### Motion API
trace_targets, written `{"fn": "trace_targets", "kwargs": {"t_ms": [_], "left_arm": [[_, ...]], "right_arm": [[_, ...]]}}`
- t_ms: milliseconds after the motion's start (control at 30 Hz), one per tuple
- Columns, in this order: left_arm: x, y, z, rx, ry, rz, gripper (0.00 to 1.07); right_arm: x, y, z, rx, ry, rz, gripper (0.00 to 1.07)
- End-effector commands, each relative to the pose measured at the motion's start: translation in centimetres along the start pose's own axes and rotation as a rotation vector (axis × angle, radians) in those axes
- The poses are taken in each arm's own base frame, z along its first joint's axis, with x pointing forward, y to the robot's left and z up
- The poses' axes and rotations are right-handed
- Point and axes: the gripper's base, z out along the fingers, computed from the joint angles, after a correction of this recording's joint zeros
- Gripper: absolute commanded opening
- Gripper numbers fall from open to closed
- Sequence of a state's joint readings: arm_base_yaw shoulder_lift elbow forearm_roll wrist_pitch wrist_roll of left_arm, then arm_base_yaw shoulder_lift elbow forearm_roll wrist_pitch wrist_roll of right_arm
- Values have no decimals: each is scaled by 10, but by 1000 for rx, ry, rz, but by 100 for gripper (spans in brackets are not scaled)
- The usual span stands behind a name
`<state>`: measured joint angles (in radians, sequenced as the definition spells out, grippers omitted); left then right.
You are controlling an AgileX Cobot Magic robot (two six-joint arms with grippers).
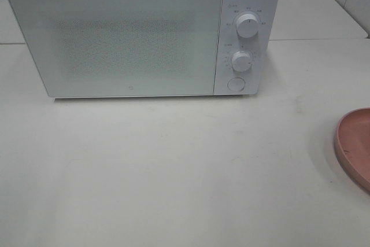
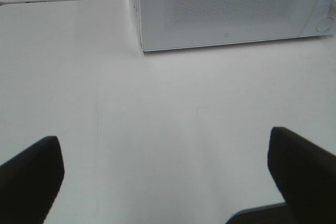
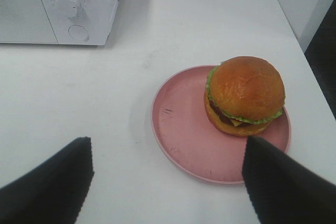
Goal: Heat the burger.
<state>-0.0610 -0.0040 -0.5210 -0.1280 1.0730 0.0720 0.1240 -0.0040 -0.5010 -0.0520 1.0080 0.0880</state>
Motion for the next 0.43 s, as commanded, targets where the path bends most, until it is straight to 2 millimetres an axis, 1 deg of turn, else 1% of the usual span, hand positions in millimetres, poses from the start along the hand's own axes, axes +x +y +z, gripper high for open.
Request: {"fn": "trace_targets", "kwargs": {"t_ms": [33, 433], "left_arm": [[3, -1, -2, 2, -19, -8, 98], [3, -1, -2, 2, -19, -8, 98]], "right_arm": [[1, 0, -3, 2, -37, -10, 76], [1, 0, -3, 2, -37, -10, 76]]}}
